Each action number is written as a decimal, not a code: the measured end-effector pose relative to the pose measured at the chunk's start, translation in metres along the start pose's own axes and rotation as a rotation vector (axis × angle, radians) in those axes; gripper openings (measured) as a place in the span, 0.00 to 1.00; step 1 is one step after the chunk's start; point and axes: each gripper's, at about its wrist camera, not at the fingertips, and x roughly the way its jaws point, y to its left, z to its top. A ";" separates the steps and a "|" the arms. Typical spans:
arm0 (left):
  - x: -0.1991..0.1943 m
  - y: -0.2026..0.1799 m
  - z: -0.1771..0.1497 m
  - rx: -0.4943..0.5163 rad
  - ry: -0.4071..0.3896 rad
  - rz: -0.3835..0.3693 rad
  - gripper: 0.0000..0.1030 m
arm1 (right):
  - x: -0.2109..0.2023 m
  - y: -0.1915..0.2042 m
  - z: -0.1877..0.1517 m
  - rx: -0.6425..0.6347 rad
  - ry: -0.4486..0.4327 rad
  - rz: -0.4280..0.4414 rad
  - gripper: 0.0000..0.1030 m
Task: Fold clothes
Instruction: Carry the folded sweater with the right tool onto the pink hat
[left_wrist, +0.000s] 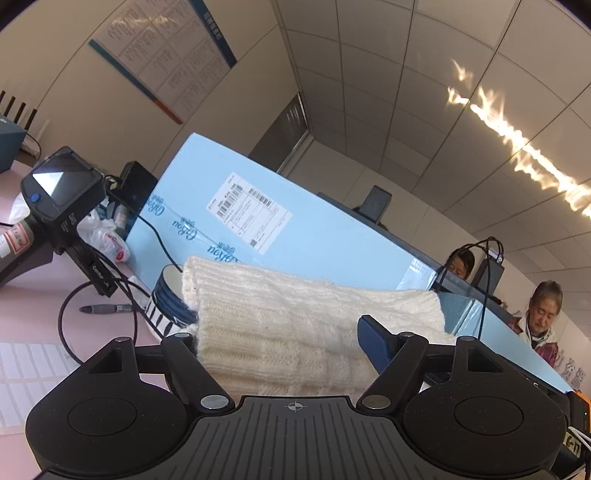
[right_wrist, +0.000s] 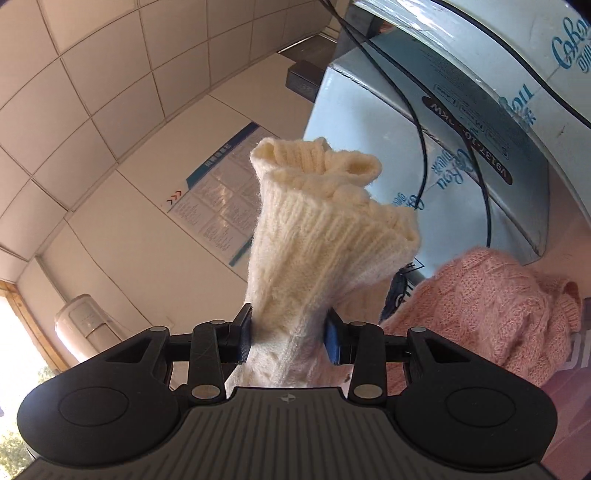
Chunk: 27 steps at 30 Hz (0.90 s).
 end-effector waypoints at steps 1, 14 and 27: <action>0.004 0.003 -0.005 0.009 0.013 0.011 0.74 | 0.003 -0.008 -0.001 0.004 0.007 -0.029 0.34; 0.041 0.014 -0.029 0.117 0.140 0.217 0.81 | 0.018 -0.036 -0.014 -0.077 0.004 -0.382 0.54; 0.036 0.032 -0.028 0.027 0.134 0.196 0.97 | 0.016 -0.022 -0.012 -0.184 0.018 -0.391 0.95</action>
